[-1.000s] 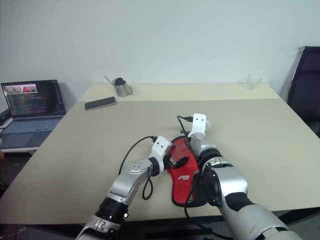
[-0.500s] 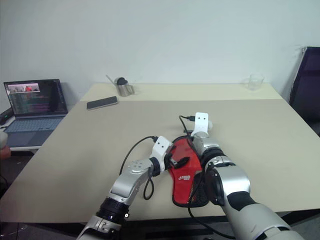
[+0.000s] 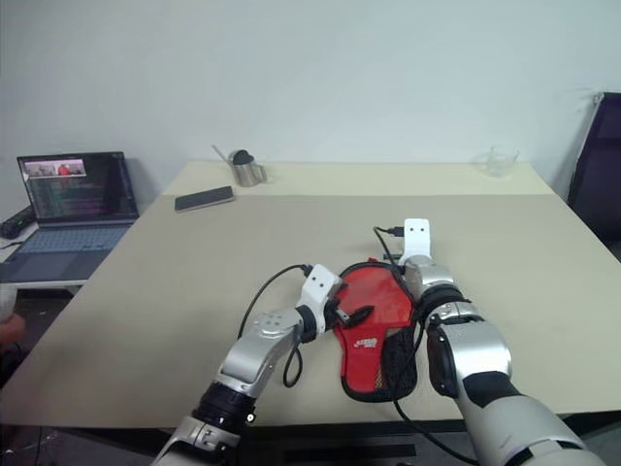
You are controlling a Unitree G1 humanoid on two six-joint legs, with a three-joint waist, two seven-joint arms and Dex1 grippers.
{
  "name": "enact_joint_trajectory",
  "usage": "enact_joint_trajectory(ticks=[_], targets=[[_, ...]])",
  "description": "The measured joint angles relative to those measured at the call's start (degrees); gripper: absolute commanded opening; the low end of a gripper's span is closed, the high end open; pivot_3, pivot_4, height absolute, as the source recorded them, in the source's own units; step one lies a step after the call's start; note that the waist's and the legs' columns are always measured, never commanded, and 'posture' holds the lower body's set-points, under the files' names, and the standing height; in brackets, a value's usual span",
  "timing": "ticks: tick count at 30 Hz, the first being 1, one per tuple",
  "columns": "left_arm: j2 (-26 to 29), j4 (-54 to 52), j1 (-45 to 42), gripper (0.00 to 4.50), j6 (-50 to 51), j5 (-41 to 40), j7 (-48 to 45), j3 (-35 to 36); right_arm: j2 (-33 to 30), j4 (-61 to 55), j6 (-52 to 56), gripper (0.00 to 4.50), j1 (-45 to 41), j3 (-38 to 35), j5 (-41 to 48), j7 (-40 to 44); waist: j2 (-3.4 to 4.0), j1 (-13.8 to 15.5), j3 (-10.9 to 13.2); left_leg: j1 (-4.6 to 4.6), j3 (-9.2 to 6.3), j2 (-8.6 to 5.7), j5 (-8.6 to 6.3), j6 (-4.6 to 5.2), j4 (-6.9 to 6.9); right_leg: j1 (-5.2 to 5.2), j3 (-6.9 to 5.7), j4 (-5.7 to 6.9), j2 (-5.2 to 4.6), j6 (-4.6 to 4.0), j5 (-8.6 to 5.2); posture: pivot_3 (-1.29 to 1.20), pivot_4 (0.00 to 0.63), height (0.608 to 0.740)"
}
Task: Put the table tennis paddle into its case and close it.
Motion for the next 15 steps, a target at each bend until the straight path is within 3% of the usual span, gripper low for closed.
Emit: enact_joint_trajectory(ticks=[15], targets=[[-1.0, 3.6, -2.1, 4.5, -1.4, -0.1, -2.3, -0.3, -8.0, -34.1, 24.1, 0.03, 15.5, 7.3, 0.1, 15.0, 0.06, 0.8, 0.0, -0.01, -0.12, -0.02, -0.01, 0.01, 0.02, 0.06, -0.12, -0.06, -0.01, 0.03, -0.02, 0.0, 0.15, 0.74]])
